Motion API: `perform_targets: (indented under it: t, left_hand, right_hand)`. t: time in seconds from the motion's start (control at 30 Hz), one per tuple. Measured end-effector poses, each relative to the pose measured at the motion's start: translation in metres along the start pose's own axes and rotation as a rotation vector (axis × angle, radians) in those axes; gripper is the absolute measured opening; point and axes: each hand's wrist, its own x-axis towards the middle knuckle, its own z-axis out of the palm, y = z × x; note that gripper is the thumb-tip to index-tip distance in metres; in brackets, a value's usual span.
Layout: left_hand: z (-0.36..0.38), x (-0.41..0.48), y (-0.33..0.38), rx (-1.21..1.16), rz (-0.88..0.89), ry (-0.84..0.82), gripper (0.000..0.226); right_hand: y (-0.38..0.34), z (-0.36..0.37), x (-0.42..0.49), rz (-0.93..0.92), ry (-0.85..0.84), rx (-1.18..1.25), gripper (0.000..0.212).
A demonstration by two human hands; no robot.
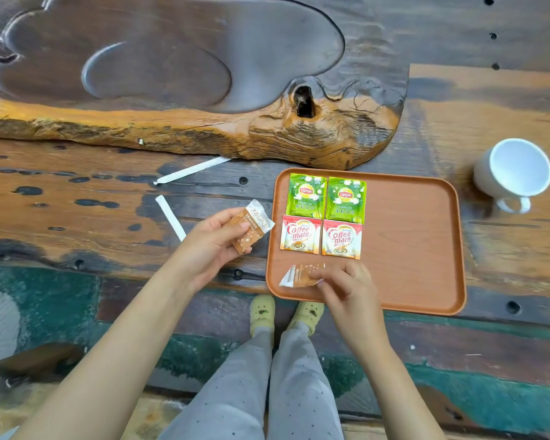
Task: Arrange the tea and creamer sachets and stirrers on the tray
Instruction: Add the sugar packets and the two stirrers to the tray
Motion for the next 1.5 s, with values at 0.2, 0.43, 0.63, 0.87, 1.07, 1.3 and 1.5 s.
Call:
perform_targets:
  t: [0.2,0.43,0.63,0.87,1.07,1.3,1.5]
  left_hand:
    - [0.005,-0.001,-0.003,0.062,-0.007,-0.01,0.028]
    - [0.01,-0.001,-0.004,0.125,-0.007,-0.014,0.025]
    - [0.017,-0.003,-0.007,0.165,-0.006,-0.027,0.026]
    - [0.02,-0.003,-0.007,0.189,-0.015,-0.02,0.026]
    - [0.021,-0.004,-0.007,0.266,-0.008,-0.02,0.03]
    - [0.042,-0.013,-0.009,0.237,-0.006,-0.06,0.029]
    - [0.08,-0.016,-0.025,0.485,0.111,0.012,0.01]
  right_hand:
    - [0.012,0.002,-0.011,-0.02,-0.058,-0.153,0.039]
    - [0.003,0.01,-0.002,-0.091,-0.021,-0.217,0.024]
    - [-0.004,0.02,0.006,-0.085,-0.15,-0.362,0.028]
    - [-0.006,0.022,0.01,-0.056,-0.152,-0.347,0.027]
    - [-0.008,0.022,0.014,-0.046,-0.218,-0.323,0.026]
    - [-0.038,-0.002,0.021,0.379,-0.173,0.683,0.004]
    - [-0.032,-0.013,0.024,0.418,-0.076,0.656,0.018]
